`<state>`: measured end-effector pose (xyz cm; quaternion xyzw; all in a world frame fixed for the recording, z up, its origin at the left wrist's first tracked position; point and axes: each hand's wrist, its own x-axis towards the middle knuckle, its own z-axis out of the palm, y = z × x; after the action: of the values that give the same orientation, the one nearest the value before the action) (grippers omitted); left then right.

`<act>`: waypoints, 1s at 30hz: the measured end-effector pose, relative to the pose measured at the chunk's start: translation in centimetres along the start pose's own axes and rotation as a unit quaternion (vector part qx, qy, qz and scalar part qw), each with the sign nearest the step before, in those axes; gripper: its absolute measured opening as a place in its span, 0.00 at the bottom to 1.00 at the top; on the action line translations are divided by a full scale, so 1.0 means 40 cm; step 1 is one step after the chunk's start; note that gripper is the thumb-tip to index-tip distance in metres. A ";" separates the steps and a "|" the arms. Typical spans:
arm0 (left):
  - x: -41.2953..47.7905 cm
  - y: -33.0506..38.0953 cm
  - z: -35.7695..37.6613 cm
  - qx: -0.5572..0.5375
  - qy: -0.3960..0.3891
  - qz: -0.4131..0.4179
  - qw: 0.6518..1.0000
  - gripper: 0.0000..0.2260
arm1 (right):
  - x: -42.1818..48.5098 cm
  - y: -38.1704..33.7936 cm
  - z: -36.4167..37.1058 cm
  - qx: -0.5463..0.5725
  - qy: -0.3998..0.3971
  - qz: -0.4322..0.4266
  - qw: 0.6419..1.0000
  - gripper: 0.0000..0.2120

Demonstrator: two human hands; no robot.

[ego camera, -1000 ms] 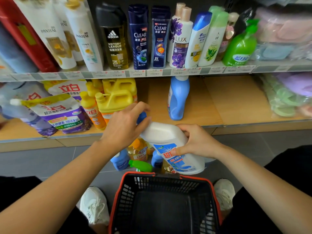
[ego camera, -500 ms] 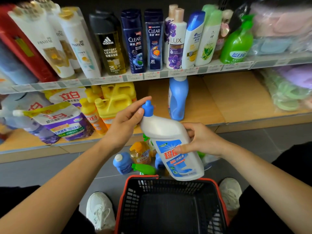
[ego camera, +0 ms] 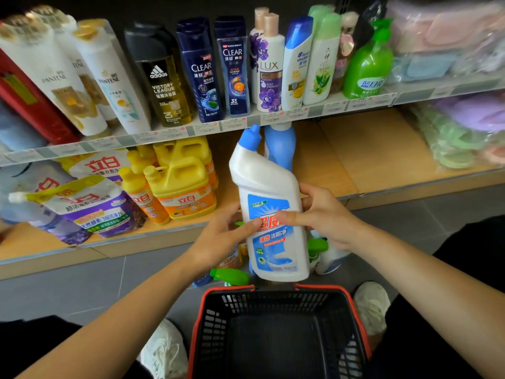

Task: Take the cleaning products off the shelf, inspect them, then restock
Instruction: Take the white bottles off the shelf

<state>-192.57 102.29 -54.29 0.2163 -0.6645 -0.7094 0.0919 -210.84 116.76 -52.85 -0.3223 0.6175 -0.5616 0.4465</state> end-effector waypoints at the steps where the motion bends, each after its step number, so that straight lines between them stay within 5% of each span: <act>1: -0.004 -0.006 0.009 -0.014 -0.011 -0.018 1.000 0.18 | -0.002 -0.001 0.002 0.009 0.011 0.000 1.000 0.29; 8: -0.009 -0.021 0.037 0.005 0.037 -0.143 0.989 0.36 | -0.015 0.000 0.011 0.078 0.065 0.040 0.994 0.27; 15: -0.005 0.018 0.006 -0.058 0.040 -0.152 0.986 0.24 | -0.027 0.003 0.006 0.131 0.034 0.053 0.989 0.25; 23: -0.016 0.023 -0.009 -0.037 -0.048 -0.089 0.994 0.29 | -0.029 0.004 -0.003 0.140 0.027 0.086 0.986 0.30; 30: -0.016 0.021 -0.001 0.024 0.015 0.017 0.999 0.41 | -0.037 0.014 0.003 0.171 0.048 0.125 0.976 0.27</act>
<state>-192.10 102.44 -53.33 0.2172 -0.6833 -0.6885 0.1089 -210.11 118.14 -53.13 -0.1338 0.5683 -0.6134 0.5318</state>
